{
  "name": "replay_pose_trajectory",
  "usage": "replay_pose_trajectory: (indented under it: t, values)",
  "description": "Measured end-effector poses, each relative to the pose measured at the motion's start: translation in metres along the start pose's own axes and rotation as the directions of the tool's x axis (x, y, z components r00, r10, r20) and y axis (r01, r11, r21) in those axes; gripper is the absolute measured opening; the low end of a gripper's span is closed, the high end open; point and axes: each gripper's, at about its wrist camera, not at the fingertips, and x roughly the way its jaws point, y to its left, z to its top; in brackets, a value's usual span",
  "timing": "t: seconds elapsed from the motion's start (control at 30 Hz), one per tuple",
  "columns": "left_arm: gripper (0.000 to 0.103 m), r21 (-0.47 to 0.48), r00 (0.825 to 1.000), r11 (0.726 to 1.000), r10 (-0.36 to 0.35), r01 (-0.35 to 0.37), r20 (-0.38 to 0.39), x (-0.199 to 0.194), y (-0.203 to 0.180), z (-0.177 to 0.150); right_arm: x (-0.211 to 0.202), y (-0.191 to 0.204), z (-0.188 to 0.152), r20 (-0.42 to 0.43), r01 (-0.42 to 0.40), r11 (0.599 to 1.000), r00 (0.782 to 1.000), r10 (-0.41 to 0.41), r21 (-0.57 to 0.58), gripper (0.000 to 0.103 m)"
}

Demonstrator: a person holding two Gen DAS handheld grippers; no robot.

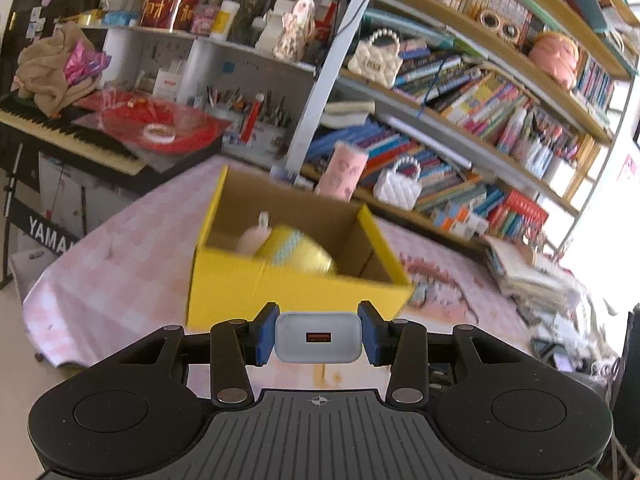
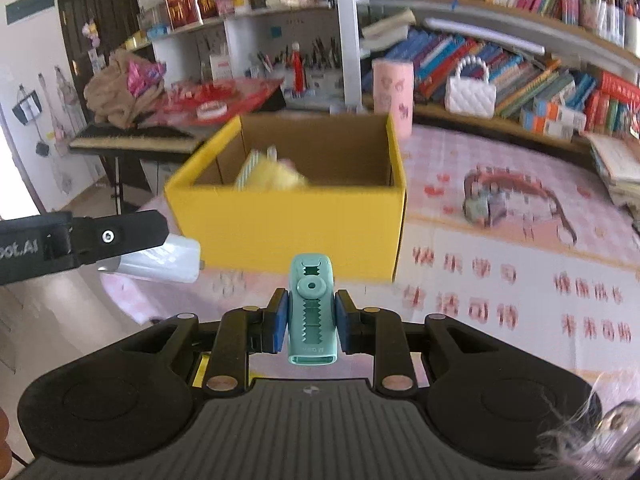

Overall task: Organize objects
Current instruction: 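Carry the charger and mint-green object over the yellow box with both tools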

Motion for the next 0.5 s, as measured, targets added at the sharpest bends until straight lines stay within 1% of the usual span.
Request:
replay_pose_trajectory:
  t: [0.17, 0.27, 0.4, 0.5]
  values:
    - [0.041, 0.001, 0.998, 1.0, 0.008, -0.008, 0.059, 0.019, -0.006, 0.031, 0.014, -0.008, 0.041, 0.087, -0.021, 0.999, 0.996, 0.024, -0.03, 0.023]
    - [0.041, 0.008, 0.997, 1.0, 0.019, -0.02, 0.081, 0.037, -0.01, 0.048, 0.03, -0.014, 0.065, 0.108, -0.03, 0.998, 0.994, 0.035, -0.051, 0.023]
    - [0.041, -0.007, 0.994, 0.999, 0.045, -0.044, 0.099, 0.066, -0.012, 0.066, 0.06, -0.025, 0.087, 0.099, -0.036, 0.996, 0.994, 0.045, -0.085, 0.023]
    - [0.041, -0.008, 0.992, 0.997, 0.079, -0.078, 0.101, 0.087, -0.012, 0.074, 0.086, -0.031, 0.097, 0.065, -0.048, 0.991, 0.996, 0.057, -0.126, 0.023]
